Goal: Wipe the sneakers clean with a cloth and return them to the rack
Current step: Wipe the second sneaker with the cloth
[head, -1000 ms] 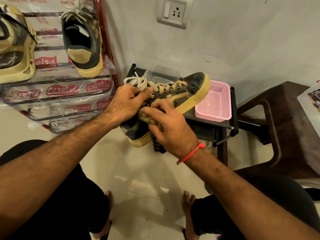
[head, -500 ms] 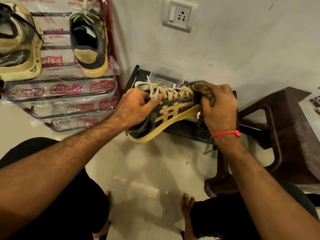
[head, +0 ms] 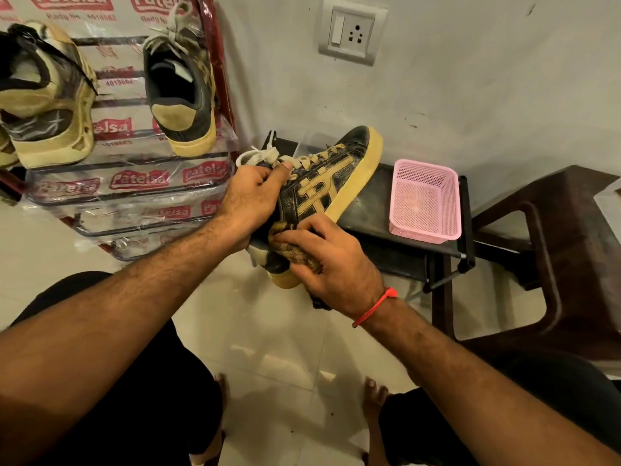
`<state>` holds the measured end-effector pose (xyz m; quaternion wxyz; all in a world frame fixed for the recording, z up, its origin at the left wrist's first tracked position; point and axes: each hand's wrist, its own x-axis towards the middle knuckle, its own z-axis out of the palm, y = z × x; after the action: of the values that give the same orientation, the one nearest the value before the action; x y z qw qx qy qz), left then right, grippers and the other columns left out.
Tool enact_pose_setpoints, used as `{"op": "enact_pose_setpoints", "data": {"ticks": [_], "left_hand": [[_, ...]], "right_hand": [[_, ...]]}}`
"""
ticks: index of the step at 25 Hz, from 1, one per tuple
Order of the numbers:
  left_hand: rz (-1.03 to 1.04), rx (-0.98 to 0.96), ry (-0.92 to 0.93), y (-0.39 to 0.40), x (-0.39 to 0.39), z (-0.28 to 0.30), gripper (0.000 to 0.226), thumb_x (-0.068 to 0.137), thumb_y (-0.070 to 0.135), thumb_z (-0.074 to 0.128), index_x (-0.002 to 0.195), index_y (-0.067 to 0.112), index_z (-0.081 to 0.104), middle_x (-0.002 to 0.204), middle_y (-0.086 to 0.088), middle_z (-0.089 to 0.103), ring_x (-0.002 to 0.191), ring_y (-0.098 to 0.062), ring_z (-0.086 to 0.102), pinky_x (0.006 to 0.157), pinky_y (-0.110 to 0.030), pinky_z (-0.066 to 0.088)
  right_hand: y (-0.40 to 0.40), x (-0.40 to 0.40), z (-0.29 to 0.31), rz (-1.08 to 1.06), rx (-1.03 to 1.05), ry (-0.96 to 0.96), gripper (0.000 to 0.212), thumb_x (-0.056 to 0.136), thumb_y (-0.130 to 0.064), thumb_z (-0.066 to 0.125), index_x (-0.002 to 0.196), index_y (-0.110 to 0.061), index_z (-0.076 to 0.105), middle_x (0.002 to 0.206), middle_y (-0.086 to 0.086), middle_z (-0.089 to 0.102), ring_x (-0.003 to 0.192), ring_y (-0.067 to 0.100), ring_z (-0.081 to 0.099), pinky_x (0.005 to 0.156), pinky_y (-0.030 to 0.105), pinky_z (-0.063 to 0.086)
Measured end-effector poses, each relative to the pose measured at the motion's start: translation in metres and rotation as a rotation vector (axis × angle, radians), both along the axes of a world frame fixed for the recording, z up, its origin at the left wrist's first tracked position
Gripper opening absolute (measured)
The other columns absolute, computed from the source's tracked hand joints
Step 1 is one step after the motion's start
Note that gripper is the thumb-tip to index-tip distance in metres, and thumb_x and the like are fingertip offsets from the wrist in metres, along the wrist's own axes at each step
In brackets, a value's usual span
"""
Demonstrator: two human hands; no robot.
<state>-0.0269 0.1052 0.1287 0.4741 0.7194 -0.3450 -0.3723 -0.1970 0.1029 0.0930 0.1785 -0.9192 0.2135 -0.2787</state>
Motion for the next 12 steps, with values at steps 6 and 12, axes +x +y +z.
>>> {"op": "enact_pose_setpoints", "data": {"ticks": [6,12], "left_hand": [[-0.077,-0.004,-0.019,0.003,-0.008,0.001,0.05,0.101,0.049,0.056,0.088,0.004,0.073,0.085,-0.012,0.076,0.082,-0.026,0.075,0.077,-0.041,0.062],[0.151,0.049,0.01,0.004,0.01,0.006,0.049,0.102,0.049,0.054,0.086,0.005,0.07,0.093,-0.013,0.077,0.087,-0.031,0.074,0.083,-0.054,0.06]], "right_hand": [[-0.053,-0.023,0.021,-0.355,0.035,-0.175,0.034,0.083,-0.018,0.062,0.114,-0.008,0.072,0.103,0.012,0.064,0.093,0.019,0.06,0.085,0.022,0.049],[0.025,0.009,0.009,0.004,-0.036,-0.046,0.036,0.085,-0.029,0.059,0.111,-0.007,0.071,0.101,0.011,0.063,0.086,0.023,0.063,0.073,0.034,0.058]]}}
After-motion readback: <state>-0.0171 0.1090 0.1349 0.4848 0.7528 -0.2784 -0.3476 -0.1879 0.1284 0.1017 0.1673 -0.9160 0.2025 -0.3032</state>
